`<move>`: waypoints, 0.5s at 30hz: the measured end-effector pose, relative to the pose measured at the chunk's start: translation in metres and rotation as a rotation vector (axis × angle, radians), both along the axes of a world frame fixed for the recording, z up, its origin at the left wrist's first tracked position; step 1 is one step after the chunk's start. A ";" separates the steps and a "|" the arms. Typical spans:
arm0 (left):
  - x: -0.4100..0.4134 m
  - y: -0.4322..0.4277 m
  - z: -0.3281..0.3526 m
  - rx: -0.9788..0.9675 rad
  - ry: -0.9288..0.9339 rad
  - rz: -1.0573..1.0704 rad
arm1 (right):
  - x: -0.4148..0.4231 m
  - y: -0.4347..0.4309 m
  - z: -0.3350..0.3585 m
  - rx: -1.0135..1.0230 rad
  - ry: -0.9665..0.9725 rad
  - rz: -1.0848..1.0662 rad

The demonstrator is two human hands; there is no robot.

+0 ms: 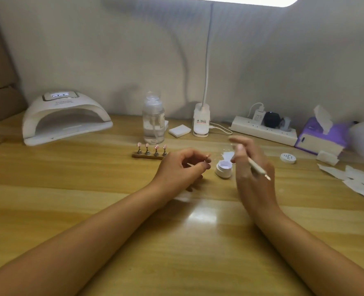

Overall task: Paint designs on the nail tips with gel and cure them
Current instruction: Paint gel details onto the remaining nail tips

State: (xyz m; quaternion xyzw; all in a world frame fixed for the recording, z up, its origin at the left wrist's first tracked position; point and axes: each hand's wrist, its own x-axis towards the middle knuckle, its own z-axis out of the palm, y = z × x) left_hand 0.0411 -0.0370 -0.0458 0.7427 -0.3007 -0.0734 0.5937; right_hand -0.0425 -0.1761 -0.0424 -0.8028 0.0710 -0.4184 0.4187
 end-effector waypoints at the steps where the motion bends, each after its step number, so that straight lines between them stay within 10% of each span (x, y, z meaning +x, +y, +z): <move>1: 0.001 0.000 0.001 0.028 -0.020 0.008 | 0.001 -0.004 0.001 0.101 -0.026 -0.011; 15: 0.016 0.000 -0.008 0.121 -0.167 -0.061 | 0.012 -0.029 -0.006 0.135 0.208 -0.066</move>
